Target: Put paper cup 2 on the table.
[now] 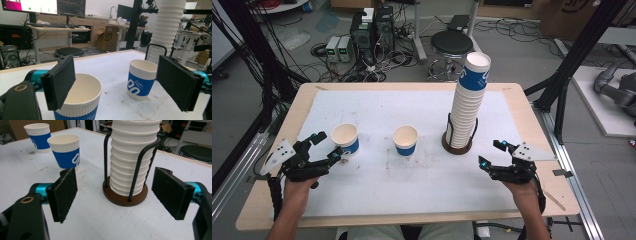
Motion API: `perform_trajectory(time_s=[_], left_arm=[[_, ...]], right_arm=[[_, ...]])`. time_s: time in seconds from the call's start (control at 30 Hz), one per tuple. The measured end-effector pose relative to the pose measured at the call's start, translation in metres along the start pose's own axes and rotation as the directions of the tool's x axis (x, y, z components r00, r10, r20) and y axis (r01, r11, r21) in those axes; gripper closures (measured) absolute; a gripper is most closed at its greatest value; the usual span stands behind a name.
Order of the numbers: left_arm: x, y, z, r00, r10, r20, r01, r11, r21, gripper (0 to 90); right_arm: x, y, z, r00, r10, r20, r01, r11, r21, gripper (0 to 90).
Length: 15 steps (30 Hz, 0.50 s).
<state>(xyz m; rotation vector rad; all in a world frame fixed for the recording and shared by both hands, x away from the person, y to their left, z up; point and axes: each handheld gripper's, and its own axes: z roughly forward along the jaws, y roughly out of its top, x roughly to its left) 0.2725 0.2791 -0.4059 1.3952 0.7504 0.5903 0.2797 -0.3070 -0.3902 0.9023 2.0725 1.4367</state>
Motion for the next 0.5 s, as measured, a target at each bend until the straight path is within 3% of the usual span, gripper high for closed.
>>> perform_trajectory(time_s=[0.5], left_arm=[[0.0013,-0.0009,-0.0005,0.9999,0.004,-0.011,-0.004,1.0,0.005,15.9]], right_arm=[[-0.002,-0.0006,0.0019,1.0,0.004,-0.001,-0.004,1.0,0.003,21.0]])
